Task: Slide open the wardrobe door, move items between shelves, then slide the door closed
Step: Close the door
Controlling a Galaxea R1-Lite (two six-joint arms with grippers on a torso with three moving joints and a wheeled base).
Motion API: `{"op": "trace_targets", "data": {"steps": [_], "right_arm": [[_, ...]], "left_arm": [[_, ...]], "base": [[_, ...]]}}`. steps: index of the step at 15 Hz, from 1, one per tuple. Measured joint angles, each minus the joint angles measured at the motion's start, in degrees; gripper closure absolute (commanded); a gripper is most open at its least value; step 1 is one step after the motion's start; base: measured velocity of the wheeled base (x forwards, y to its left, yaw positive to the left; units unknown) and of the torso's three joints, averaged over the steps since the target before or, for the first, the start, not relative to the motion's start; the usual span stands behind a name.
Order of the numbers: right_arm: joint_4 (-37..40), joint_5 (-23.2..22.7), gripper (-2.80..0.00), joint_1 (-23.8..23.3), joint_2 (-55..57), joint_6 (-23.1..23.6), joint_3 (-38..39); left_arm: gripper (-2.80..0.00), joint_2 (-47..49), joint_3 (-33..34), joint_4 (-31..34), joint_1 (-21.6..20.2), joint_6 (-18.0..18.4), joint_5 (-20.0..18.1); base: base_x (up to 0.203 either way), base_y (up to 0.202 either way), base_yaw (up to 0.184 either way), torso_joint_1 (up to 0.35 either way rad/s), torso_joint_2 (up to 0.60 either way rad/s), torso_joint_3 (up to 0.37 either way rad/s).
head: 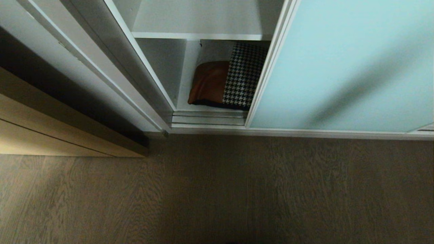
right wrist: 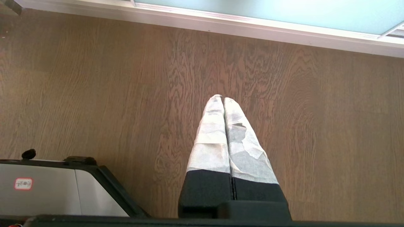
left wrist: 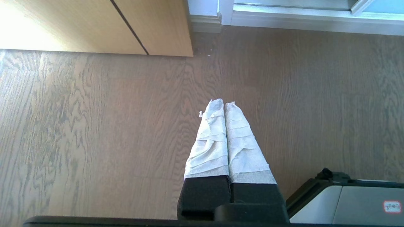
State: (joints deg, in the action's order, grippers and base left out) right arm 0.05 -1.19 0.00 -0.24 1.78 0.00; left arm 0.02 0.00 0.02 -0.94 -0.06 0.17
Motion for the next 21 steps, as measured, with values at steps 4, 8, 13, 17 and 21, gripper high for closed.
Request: {"op": "trace_targets", "data": {"steps": [4, 8, 13, 17, 21], "right_arm": [[0.1, 0.0, 0.00, 0.0, 0.0, 0.0, 0.0], [0.1, 0.0, 0.00, 0.0, 0.0, 0.0, 0.0], [0.1, 0.0, 0.00, 0.0, 0.0, 0.0, 0.0], [0.1, 0.0, 0.00, 0.0, 0.0, 0.0, 0.0], [0.1, 0.0, 0.00, 0.0, 0.0, -0.1, 0.0]], "left_arm": [[0.00, 0.0, 0.0, 0.0, 0.0, 0.0, 0.0], [0.00, 0.0, 0.0, 0.0, 0.0, 0.0, 0.0], [0.00, 0.0, 0.0, 0.1, 0.0, 0.4, 0.2], [0.00, 0.1, -0.3, 0.7, 0.0, 3.1, 0.1], [0.00, 4.0, -13.2, 2.5, 0.0, 3.2, -1.3]], "base": [[0.000, 0.000, 0.000, 0.000, 0.00, 0.000], [0.000, 0.000, 0.000, 0.000, 0.00, 0.000], [0.000, 0.000, 0.000, 0.000, 0.00, 0.000], [0.000, 0.000, 0.000, 0.000, 0.00, 0.000], [0.000, 0.000, 0.000, 0.000, 0.00, 0.000]]}}
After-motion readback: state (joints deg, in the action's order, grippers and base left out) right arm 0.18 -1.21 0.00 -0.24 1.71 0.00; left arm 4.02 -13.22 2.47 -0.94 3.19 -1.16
